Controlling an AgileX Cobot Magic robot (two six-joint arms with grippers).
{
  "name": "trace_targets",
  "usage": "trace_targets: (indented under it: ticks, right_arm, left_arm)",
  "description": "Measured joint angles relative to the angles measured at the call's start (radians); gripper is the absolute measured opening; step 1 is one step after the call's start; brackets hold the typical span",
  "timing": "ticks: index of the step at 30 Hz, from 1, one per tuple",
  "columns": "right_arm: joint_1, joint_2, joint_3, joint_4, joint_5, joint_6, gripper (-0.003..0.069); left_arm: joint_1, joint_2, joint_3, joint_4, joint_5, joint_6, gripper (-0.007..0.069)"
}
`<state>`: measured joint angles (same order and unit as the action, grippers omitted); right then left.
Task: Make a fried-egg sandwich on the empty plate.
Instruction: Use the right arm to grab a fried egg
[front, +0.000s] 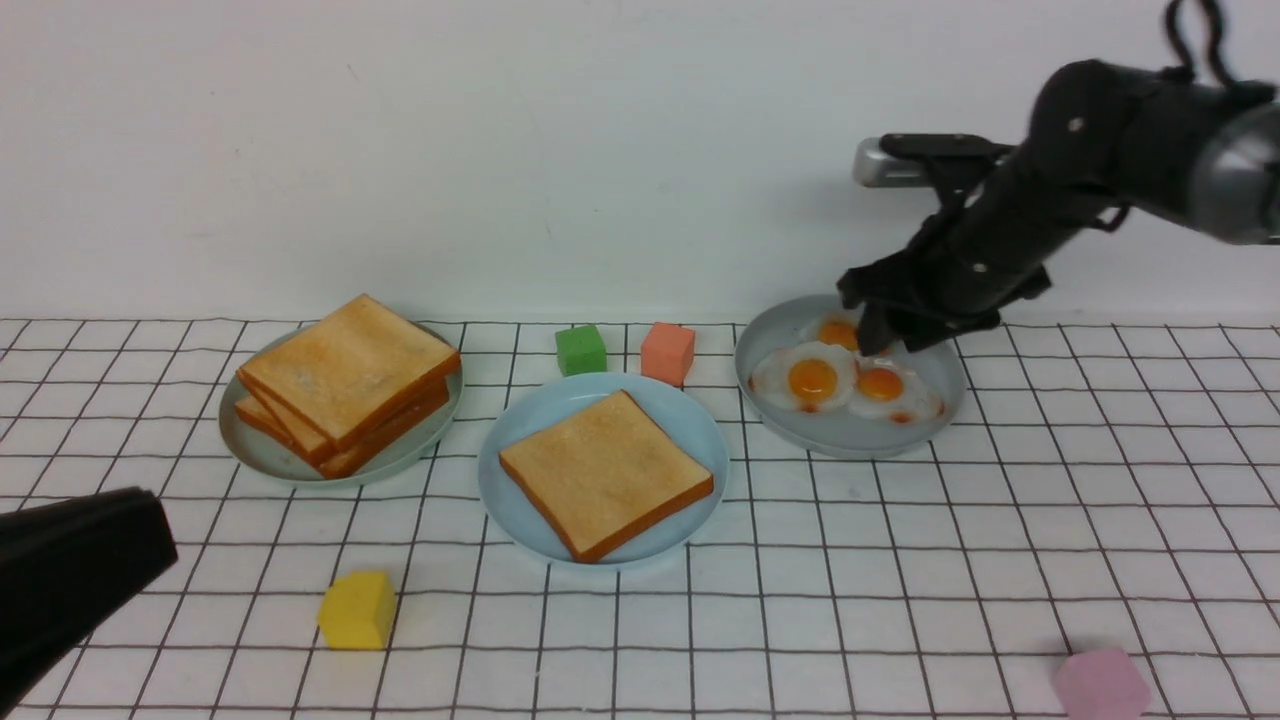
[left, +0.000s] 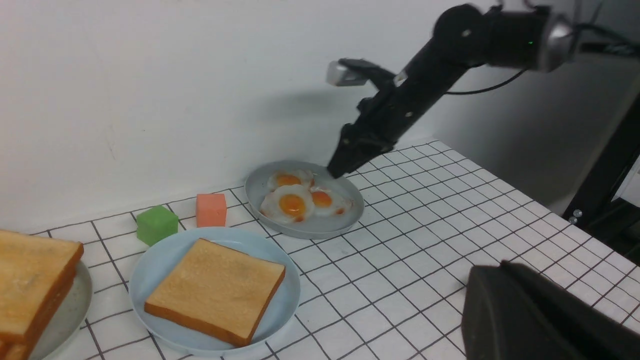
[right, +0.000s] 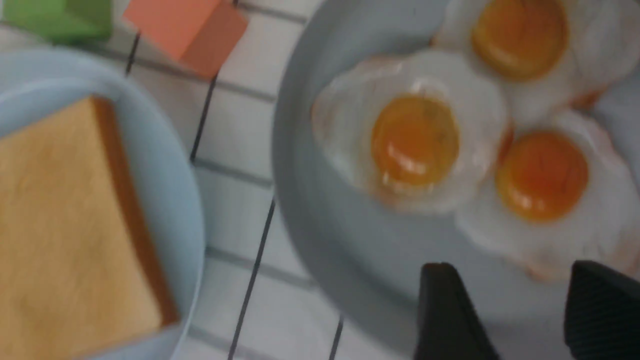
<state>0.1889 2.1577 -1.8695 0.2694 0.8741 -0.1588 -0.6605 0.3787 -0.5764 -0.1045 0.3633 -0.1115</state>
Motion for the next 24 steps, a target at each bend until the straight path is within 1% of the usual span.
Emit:
trace_targets:
  ticks: [2,9,24]
  right_arm:
    - [0.000,0.054,-0.059,-0.006,0.000,0.010,0.0387]
    - [0.000,0.176,-0.164,-0.026,-0.016,0.046,0.0395]
    - [0.000,0.234,-0.180,0.000,-0.114,0.049,0.0395]
  left_arm:
    - [0.000,0.003,0.000,0.000,-0.001,0.000,-0.0013]
    - [0.000,0.005,0.000,0.000,-0.001,0.000,-0.0013]
    - [0.000,0.006,0.000,-0.012,-0.002,-0.004,-0.0013]
